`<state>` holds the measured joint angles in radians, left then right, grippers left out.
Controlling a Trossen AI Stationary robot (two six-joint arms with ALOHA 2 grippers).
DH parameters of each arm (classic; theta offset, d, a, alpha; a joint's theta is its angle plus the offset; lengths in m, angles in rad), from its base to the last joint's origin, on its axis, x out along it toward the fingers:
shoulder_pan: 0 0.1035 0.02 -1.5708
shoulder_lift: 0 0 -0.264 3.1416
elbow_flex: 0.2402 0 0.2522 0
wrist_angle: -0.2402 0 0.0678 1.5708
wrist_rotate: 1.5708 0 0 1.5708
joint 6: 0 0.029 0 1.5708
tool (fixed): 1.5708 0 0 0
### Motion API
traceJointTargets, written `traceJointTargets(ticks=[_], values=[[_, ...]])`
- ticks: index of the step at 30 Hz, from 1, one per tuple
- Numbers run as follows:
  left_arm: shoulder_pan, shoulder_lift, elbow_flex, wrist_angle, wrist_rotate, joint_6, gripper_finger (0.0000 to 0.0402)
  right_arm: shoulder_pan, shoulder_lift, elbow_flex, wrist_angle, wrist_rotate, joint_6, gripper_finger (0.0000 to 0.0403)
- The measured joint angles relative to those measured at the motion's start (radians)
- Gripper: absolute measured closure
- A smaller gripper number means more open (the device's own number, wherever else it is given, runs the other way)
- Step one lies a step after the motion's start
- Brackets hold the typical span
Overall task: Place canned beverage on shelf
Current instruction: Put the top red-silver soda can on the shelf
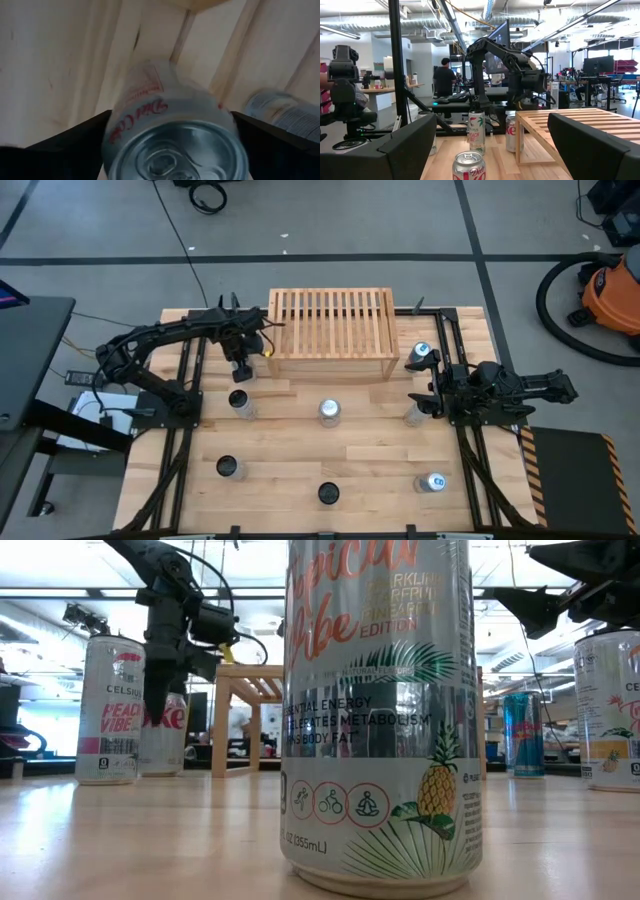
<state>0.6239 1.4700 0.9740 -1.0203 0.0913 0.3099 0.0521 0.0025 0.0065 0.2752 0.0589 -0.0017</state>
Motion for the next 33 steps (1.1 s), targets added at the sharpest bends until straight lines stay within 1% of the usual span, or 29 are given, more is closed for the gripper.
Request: traceJointTargets(ticks=[9,16,19,29,33], values=[[0.001,0.0,0.004,0.062,0.003,-0.007,0.001,0.0,0.0,0.0,0.0,0.0,0.0,0.001],[0.001,0.0,0.004,0.062,0.003,-0.002,0.0013,0.0,0.0,0.0,0.0,0.0,0.0,0.001],[0.0,0.0,0.004,0.042,0.003,0.001,0.0025,0.0,0.0,0.0,0.0,0.0,0.0,0.001],[0.0,-0.002,0.0,0.049,-0.001,0.023,0.0086,0.0,0.0,0.0,0.0,0.0,0.0,0.001],[0.0,-0.002,0.0,0.034,-0.001,0.03,0.0095,0.0,0.0,0.0,0.0,0.0,0.0,0.001]])
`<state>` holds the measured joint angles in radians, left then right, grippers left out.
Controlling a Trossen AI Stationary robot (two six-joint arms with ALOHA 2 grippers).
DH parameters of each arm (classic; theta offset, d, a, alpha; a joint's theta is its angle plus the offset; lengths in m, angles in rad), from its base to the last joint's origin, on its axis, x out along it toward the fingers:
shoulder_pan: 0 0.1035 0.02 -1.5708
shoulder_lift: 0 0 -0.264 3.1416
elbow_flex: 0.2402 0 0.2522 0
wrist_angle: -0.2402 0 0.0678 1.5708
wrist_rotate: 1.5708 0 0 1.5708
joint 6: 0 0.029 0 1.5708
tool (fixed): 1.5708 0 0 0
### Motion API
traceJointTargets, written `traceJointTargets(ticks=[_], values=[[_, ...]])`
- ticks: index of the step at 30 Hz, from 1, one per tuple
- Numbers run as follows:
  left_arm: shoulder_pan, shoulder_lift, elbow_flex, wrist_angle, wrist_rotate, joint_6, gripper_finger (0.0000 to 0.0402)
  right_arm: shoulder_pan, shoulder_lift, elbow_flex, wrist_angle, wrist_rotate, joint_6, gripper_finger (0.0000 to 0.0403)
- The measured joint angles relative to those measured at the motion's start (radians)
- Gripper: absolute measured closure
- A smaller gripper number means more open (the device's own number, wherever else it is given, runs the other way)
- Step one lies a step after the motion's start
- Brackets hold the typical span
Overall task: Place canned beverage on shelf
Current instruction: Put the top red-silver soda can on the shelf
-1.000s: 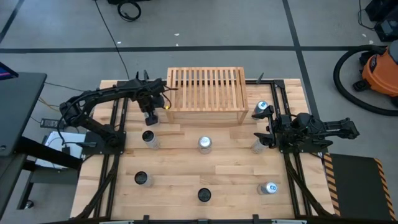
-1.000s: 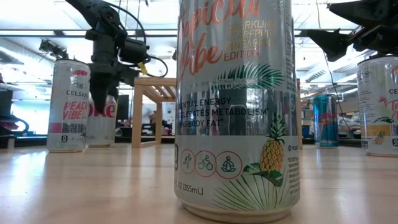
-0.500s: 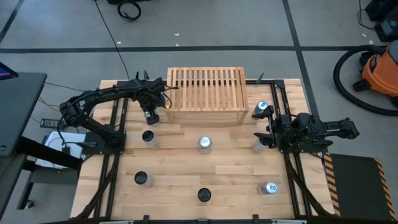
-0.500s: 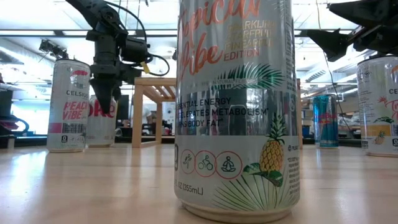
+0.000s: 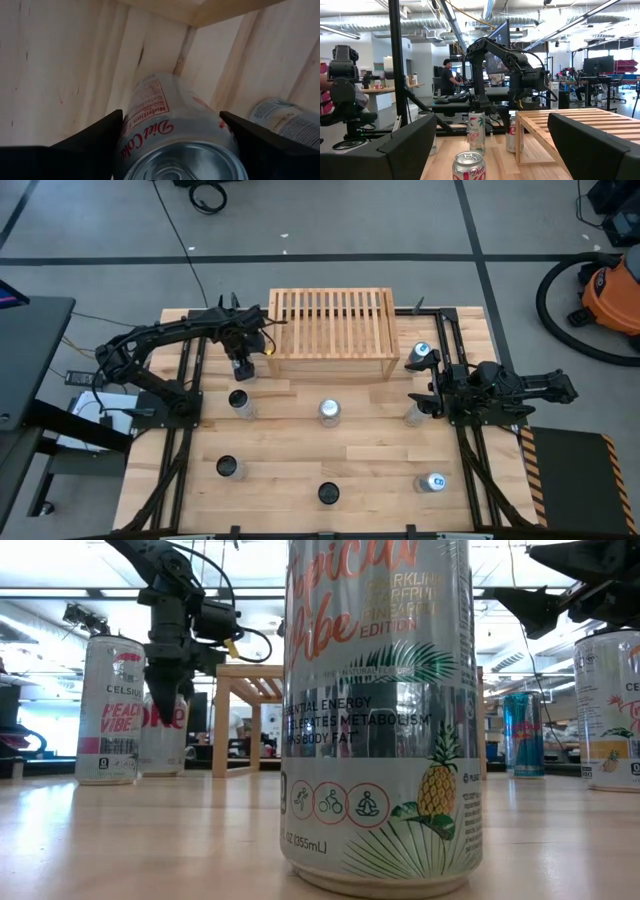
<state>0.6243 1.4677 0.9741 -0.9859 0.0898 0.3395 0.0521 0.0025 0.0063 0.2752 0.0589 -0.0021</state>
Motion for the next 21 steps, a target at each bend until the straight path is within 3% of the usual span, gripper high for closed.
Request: traceJointTargets(ticks=[9,21], values=[[-0.005,0.002,0.028,-0.074,-0.012,0.006,0.0097,0.0,0.0,0.0,0.0,0.0,0.0,0.001],[-0.061,0.002,0.29,-0.264,-0.059,0.014,0.0094,0.0,0.0,0.0,0.0,0.0,0.0,0.001]])
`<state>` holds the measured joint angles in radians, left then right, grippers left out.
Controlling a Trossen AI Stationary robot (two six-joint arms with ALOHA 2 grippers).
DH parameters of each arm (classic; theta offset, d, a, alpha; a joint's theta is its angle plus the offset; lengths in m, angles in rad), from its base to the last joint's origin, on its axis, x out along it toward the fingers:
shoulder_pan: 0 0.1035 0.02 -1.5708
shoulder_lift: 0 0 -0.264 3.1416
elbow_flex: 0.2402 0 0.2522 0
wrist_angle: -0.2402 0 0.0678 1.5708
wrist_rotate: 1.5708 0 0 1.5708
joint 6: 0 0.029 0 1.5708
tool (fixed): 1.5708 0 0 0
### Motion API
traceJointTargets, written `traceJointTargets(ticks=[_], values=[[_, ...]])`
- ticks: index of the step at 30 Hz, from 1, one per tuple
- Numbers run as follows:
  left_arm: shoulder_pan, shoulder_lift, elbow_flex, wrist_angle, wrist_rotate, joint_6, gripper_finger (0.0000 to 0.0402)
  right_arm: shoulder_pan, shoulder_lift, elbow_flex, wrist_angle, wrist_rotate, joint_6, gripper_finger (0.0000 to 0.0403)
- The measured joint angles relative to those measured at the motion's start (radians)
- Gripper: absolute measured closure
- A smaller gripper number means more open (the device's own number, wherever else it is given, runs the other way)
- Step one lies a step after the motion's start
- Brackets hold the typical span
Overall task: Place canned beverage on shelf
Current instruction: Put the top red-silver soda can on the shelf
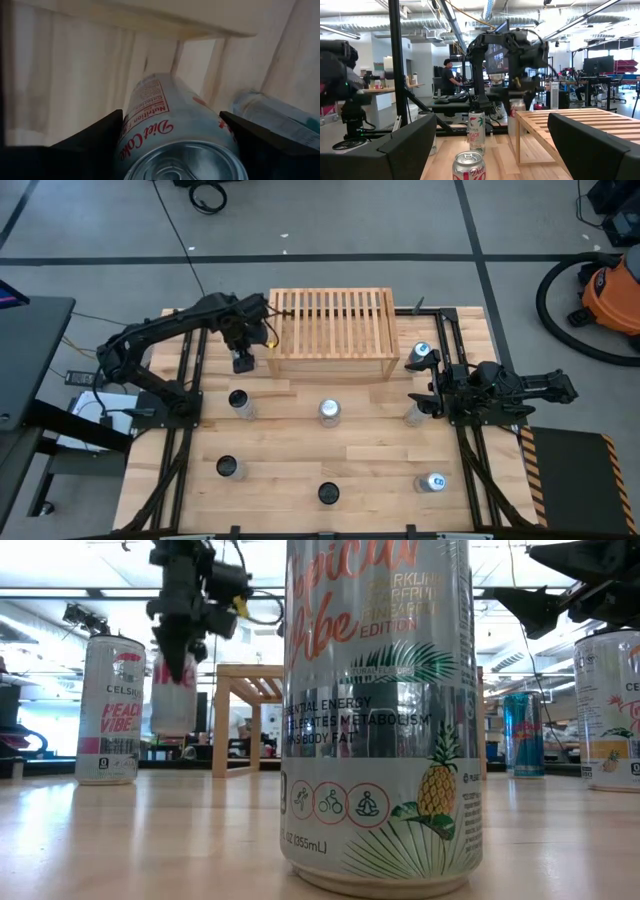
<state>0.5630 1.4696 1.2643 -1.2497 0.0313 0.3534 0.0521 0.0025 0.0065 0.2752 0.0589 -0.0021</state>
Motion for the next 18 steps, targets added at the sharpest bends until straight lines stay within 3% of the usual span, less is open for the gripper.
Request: traceJointTargets(ticks=[9,18], values=[[-0.001,0.0,0.229,-0.162,-0.043,-0.01,0.0093,0.0,0.0,0.0,0.0,0.0,0.0,0.001],[0.001,0.004,0.428,-0.205,-0.044,-0.023,0.0092,0.0,0.0,0.0,0.0,0.0,0.0,0.001]])
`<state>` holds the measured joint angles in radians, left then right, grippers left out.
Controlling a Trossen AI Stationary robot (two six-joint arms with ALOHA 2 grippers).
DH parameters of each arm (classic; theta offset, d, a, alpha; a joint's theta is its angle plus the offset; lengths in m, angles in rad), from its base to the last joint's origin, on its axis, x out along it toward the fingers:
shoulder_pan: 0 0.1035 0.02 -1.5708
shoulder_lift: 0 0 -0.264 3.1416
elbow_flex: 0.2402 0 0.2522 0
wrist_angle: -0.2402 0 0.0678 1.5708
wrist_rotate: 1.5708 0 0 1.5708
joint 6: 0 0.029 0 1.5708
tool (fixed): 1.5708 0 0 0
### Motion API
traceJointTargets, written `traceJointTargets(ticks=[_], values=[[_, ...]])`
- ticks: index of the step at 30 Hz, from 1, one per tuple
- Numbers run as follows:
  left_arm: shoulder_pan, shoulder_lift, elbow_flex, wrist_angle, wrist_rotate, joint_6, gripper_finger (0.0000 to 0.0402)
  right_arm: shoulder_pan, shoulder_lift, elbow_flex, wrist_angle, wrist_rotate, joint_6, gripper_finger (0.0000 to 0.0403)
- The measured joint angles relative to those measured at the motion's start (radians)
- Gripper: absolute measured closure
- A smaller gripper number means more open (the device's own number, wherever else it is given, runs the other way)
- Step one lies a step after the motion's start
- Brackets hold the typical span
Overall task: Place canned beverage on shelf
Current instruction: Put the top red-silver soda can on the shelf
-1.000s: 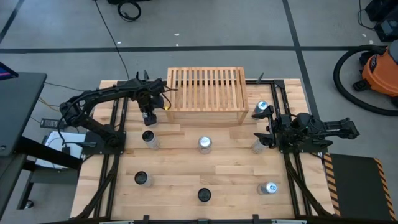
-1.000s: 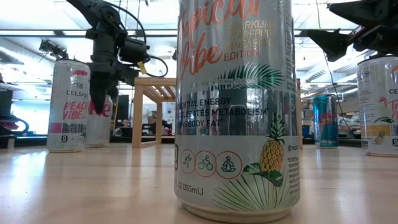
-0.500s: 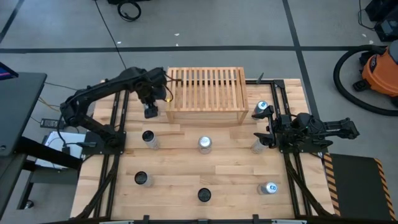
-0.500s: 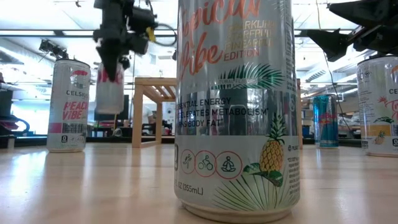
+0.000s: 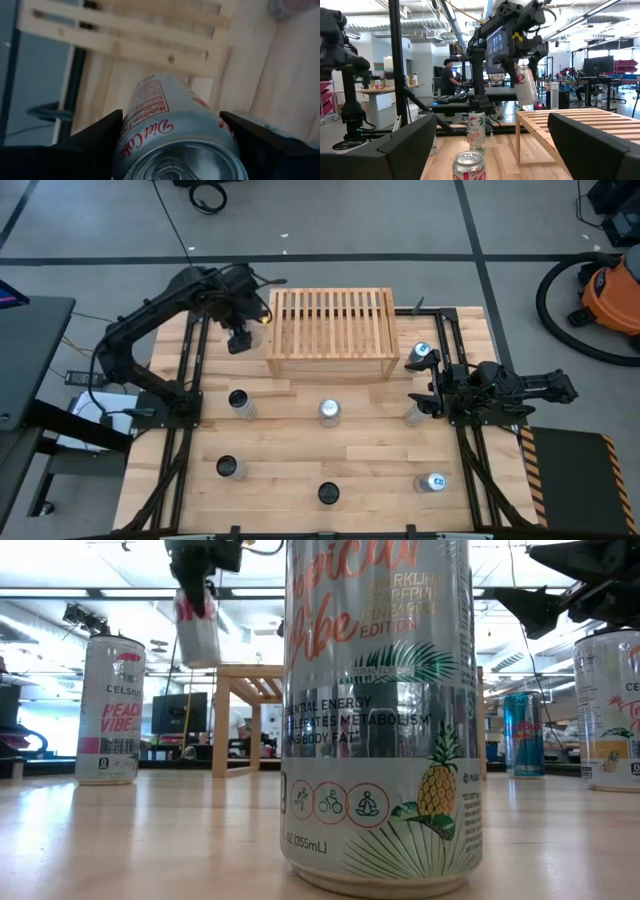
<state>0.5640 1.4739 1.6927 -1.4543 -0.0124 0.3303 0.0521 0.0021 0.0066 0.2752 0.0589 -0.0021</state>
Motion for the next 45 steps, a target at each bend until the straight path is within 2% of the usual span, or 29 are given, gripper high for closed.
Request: traceJointTargets(ticks=[5,11,16,29,45], values=[[0.0,0.061,0.127,-0.022,-0.003,0.019,0.0092,0.0,0.0,0.0,0.0,0.0,0.0,0.001],[-0.002,0.198,0.318,-0.063,-0.002,0.021,0.0092,0.0,0.0,0.0,0.0,0.0,0.0,0.001],[0.006,0.276,0.39,-0.067,-0.001,0.021,0.0092,0.0,0.0,0.0,0.0,0.0,0.0,0.001],[-0.017,0.382,0.404,-0.091,0.039,0.002,0.0092,0.0,0.0,0.0,0.0,0.0,0.0,0.001],[-0.018,0.39,0.406,-0.038,0.045,0.025,0.0085,0.0,0.0,0.0,0.0,0.0,0.0,0.001]])
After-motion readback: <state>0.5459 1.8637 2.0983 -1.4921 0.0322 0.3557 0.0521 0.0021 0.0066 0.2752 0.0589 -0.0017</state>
